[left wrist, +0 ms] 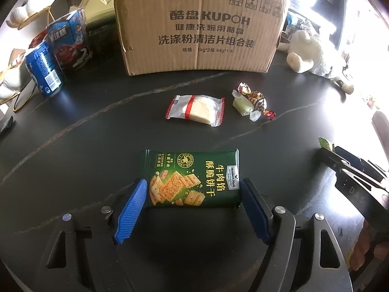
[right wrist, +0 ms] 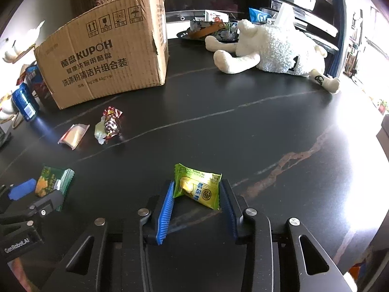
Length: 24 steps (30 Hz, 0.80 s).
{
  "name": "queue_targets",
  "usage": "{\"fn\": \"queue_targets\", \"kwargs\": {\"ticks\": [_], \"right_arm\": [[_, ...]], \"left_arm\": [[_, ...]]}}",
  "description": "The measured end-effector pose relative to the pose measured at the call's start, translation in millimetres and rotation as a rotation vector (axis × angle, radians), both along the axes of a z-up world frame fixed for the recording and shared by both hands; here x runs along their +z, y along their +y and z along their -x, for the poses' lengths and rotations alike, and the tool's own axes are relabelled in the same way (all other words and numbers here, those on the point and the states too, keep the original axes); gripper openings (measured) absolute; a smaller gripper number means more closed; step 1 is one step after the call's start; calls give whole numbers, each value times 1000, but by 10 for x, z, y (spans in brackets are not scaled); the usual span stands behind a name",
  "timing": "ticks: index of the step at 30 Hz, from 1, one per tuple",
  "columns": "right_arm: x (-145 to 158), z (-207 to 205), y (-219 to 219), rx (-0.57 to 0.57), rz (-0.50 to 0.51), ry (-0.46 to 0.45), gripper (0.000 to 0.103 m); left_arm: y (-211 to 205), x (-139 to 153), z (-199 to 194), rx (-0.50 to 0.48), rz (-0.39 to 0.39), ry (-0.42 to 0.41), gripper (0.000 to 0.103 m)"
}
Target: Organize snacks
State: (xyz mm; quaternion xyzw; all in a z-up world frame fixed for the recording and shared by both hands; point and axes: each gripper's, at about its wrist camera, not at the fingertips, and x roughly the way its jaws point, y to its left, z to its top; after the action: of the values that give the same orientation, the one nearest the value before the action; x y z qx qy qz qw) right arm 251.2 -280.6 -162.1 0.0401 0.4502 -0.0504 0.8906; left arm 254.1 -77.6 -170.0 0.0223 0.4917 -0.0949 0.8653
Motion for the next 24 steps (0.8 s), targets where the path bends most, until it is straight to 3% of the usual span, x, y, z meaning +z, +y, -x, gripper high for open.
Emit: {"fn": "queue_targets", "kwargs": {"ticks": [3,4,15,24], "right_arm": [[26,26,-11,-5,-11,-13,37],[40,38,-17,-6,-14,-19,37],[342,268,18,29,-45,-115,37],[405,438,-11,45,-112,-123,37]], "left_arm": [[-45,76,33,-15,-34,-39,39],[-57,83,24,-21,-36,-30,37],[-195,107,67,-14,-40,9,25],[-350,176,169,-48,-25,6,16]]}}
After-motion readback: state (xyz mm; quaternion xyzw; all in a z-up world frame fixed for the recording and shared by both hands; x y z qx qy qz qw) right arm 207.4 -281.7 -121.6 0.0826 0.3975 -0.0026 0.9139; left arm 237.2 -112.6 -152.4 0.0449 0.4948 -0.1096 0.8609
